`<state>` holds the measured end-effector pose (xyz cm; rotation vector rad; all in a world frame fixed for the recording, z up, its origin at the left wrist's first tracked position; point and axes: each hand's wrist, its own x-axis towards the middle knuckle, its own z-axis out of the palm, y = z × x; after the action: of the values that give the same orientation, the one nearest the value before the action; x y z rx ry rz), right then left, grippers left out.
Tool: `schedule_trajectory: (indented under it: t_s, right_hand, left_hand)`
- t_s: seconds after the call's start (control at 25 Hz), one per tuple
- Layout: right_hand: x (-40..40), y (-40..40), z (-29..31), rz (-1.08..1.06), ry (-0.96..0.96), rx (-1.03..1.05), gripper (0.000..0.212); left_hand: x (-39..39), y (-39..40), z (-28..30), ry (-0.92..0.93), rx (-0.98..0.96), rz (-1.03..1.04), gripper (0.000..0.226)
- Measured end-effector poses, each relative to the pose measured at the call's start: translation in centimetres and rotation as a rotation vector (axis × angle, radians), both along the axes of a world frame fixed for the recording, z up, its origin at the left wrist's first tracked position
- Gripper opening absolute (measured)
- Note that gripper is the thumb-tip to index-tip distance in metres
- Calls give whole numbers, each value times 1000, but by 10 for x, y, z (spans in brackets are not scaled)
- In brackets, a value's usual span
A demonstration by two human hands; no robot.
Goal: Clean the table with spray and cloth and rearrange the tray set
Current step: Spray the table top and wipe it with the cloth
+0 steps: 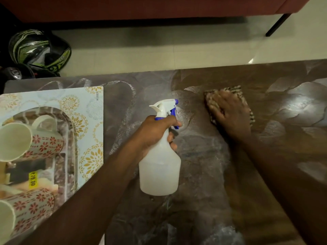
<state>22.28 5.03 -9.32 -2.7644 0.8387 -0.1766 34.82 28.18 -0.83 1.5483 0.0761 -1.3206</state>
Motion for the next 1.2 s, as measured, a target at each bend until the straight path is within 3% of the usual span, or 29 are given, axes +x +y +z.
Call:
schedule_trajectory:
  t_s: [0.08,0.16,0.24,0.28,0.48,0.56,0.72,0.88,0.92,1.08,1.12,1.2]
  right_hand:
    - [34,29,3,-215,-1,13,59]
    - [27,83,0,4,-42,26,54]
    - [-28,108,-5,289,-82,-73,45]
    - [-54,103,-5,313,-85,-118,42]
    - [-30,83,2,-237,-27,-62,45]
    - [-41,116,0,-155,-75,-32,42]
    - [-155,131,0,126,-22,-139,41]
    - [-118,122,6,-274,22,-73,44]
    - [-110,137,5,-263,-19,-61,43]
    - [-189,193,0,303,3,-92,43]
    - [-202,181,0,292,0,-115,42]
    - [-193,165,3,7,17,-96,40]
  left_hand:
    - [-3,0,-6,-24,3,-6,29]
    - [-16,2,-9,-25,12,-2,28]
    - [-31,5,-3,-12,7,-28,25]
    - [-38,8,0,-3,9,-43,25]
    - [-63,20,-2,32,17,-79,17]
    - [-71,25,-8,26,48,-69,17]
    - [-86,38,-12,32,75,-71,29]
    - [-98,50,-11,5,77,-103,36]
    - [-104,53,-12,-3,76,-87,36]
    - [-134,69,-3,-2,69,-46,34]
    - [-141,75,-2,12,67,-50,33]
    - [-152,85,0,24,47,-51,34]
